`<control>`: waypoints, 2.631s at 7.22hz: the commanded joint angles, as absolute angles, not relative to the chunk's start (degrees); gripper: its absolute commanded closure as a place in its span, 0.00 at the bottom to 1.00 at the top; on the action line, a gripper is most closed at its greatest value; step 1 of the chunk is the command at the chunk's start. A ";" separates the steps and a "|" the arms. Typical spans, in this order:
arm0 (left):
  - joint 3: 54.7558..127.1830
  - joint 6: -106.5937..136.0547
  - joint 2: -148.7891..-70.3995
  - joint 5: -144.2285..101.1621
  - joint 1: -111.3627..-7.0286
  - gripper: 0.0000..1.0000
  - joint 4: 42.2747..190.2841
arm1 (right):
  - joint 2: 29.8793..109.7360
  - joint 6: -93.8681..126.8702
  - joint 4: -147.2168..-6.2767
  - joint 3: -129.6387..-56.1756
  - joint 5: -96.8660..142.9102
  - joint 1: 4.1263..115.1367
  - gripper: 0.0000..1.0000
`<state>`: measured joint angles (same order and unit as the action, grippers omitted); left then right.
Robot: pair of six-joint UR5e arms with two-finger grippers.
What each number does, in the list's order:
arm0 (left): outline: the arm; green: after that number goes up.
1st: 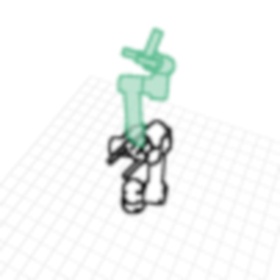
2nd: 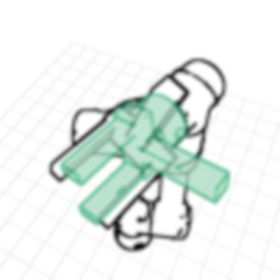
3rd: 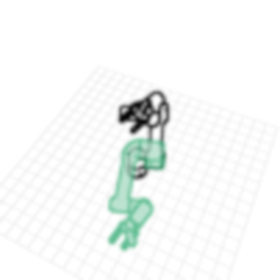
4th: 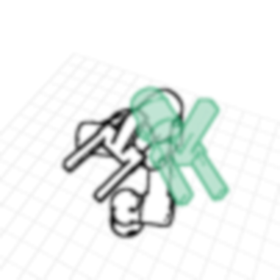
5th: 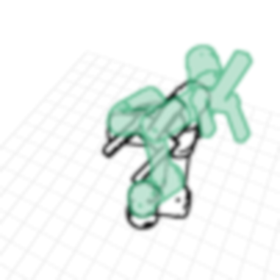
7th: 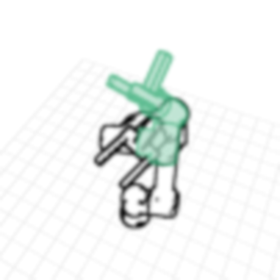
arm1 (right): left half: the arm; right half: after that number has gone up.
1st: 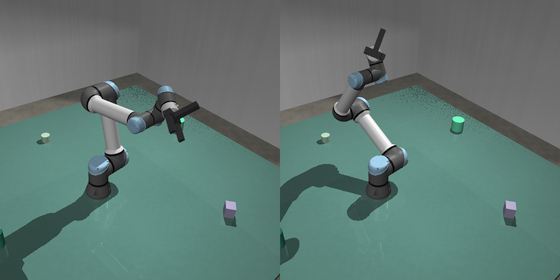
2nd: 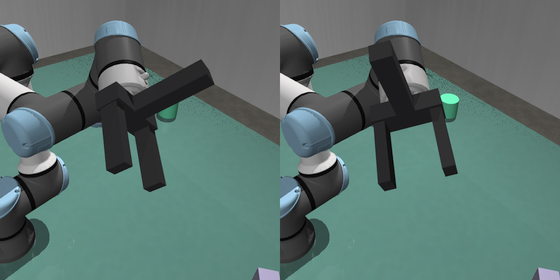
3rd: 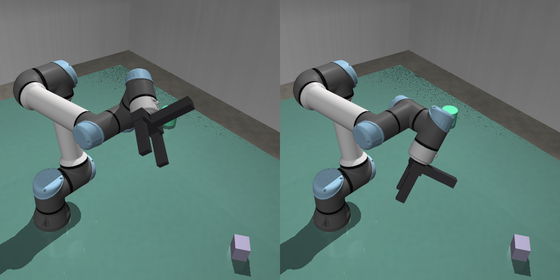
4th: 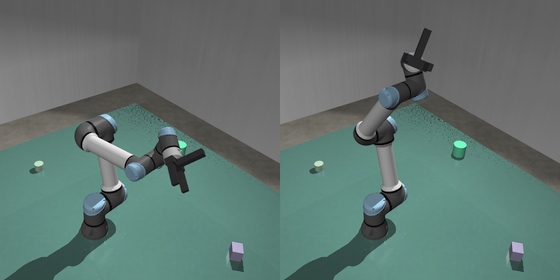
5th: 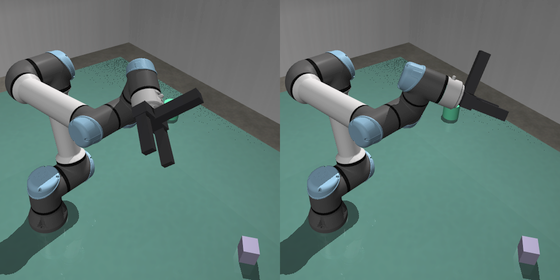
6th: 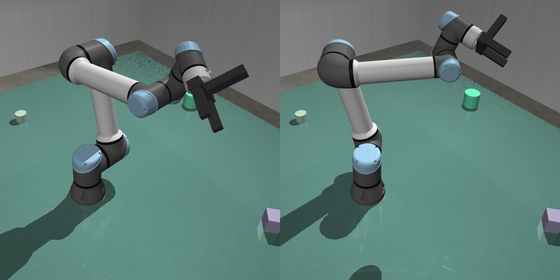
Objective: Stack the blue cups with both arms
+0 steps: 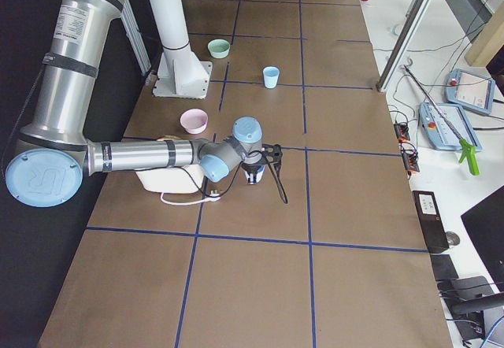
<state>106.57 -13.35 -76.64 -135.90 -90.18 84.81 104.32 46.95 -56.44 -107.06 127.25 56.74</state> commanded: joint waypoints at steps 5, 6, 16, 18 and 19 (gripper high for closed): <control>106.87 -13.01 -76.73 -135.88 -90.18 0.00 84.73 | 55.73 84.31 -99.52 -108.49 113.96 37.57 1.00; 106.88 -13.01 -76.73 -135.88 -90.18 0.00 84.73 | 48.67 92.55 -99.75 -104.11 111.30 34.14 1.00; 106.17 -13.01 -76.82 -135.79 -90.09 0.00 84.73 | 46.41 93.45 -99.49 -101.34 105.19 29.51 0.00; 105.82 -9.52 -77.08 -135.44 -90.09 0.00 84.73 | 52.95 76.92 -99.32 -104.13 117.09 40.54 0.00; 105.82 -8.97 -77.17 -135.35 -90.00 0.00 84.73 | 57.61 65.85 -99.32 -104.67 122.81 47.65 0.00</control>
<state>105.91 -10.50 -77.02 -135.54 -90.07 84.72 52.33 78.52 -99.36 -103.53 115.52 39.39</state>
